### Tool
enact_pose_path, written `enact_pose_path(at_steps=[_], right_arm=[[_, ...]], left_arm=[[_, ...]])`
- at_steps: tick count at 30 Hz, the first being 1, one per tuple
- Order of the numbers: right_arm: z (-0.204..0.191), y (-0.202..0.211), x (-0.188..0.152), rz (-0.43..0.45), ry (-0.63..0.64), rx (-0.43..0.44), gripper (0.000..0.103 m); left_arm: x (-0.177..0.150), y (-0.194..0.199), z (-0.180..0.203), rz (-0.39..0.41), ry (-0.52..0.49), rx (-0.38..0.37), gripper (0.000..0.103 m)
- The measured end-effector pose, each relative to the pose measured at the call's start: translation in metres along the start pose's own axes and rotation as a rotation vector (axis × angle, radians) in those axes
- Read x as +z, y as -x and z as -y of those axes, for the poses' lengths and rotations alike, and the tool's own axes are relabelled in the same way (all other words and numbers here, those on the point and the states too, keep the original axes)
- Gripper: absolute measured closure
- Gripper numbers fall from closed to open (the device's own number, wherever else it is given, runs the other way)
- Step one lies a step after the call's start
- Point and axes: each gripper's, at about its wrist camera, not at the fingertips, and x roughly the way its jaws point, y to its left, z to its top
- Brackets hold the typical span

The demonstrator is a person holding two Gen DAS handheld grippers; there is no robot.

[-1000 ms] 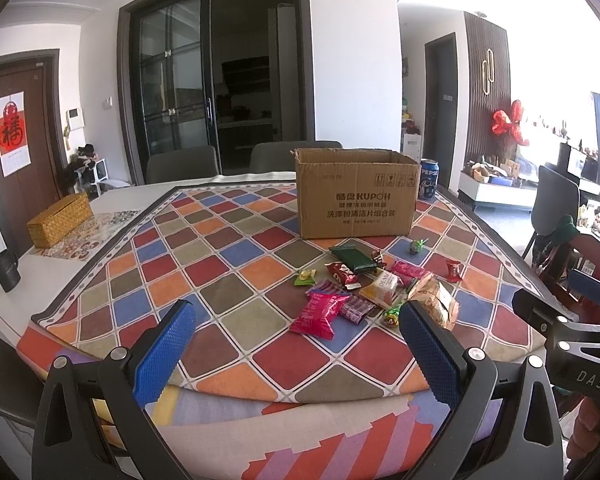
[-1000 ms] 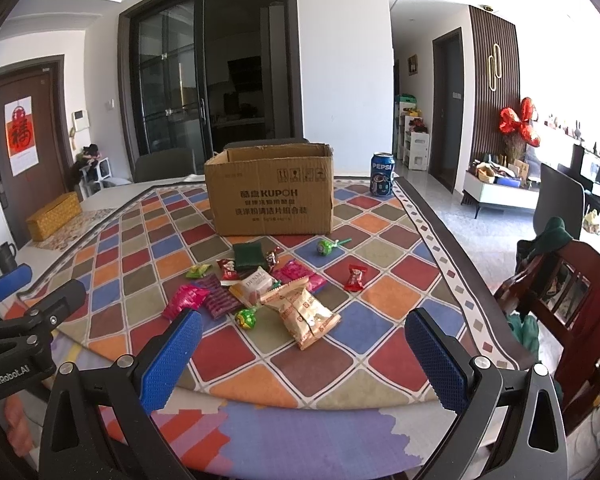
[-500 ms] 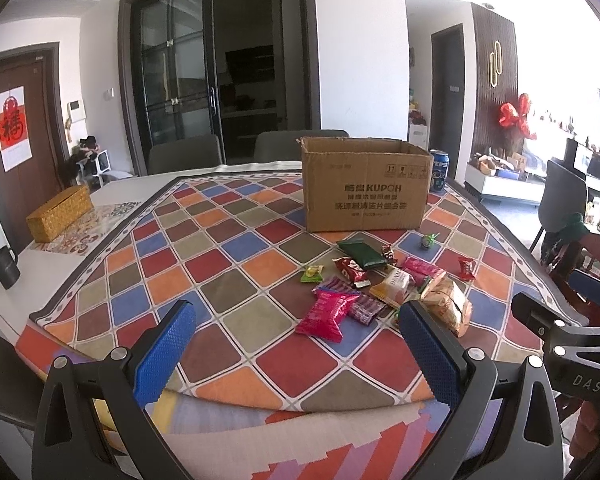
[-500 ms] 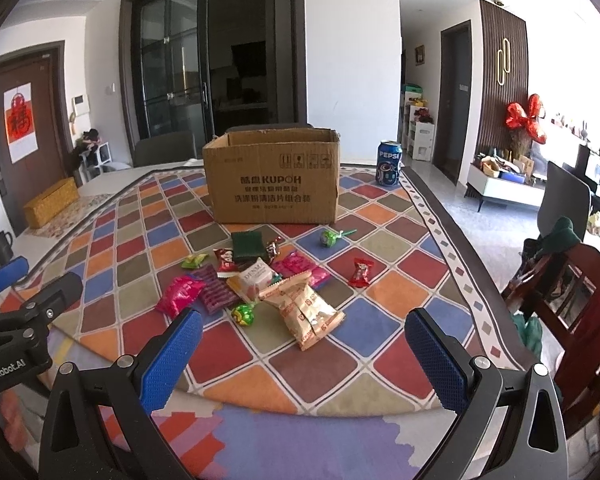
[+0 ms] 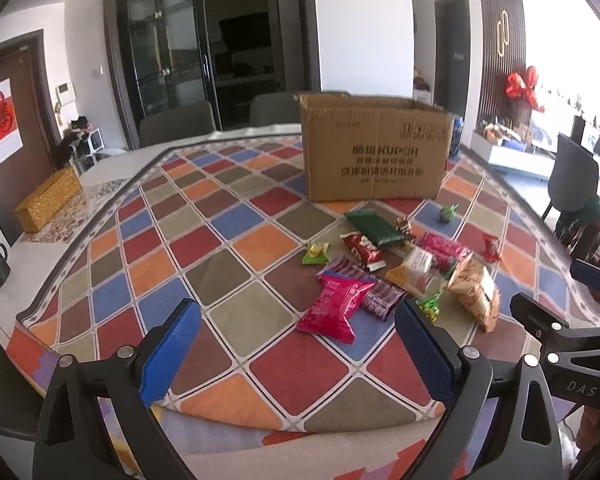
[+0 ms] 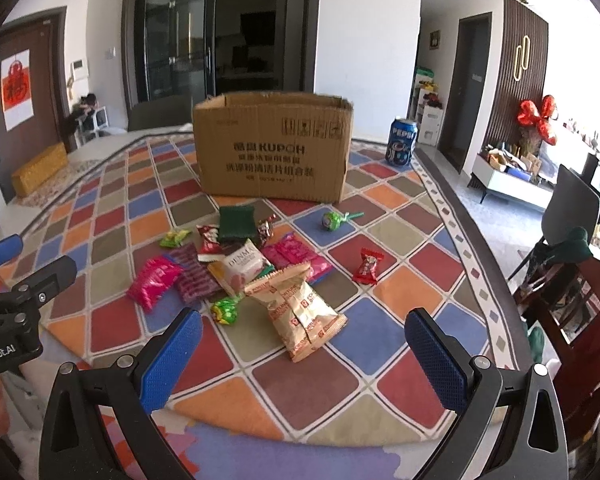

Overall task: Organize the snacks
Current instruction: 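Lower both tools and grasp fortune biscuits bag with right, pink pack with left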

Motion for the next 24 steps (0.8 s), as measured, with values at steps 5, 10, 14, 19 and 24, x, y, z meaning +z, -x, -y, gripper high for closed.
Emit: enact_pose_path(at_steps=[5,10,14,19,24], right_arm=[[0.001,-0.026,0.002,-0.062,0.010,0.015,0.001],[0.003,-0.046,0.004,-0.104,0.013,0.020,0.001],[0.006,-0.063,0.004,-0.143,0.010,0.023,0.003],[0.007,-0.083,0.004,-0.195,0.014,0.021,0.006],[0.006,-0.095,0.007,-0.211,0.046,0.009,0.009]], left_arm=[[0.003,-0.023,0.003,-0.051,-0.014,-0.001,0.005],[0.005,-0.048,0.008,-0.116,-0.027,-0.020,0.008],[0.005,-0.068,0.012,-0.173,-0.038,-0.041,0.012],[0.006,-0.087,0.015,-0.216,-0.043,-0.068,0.015],[0.007,-0.105,0.017,-0.246,-0.051,-0.080,0.018]])
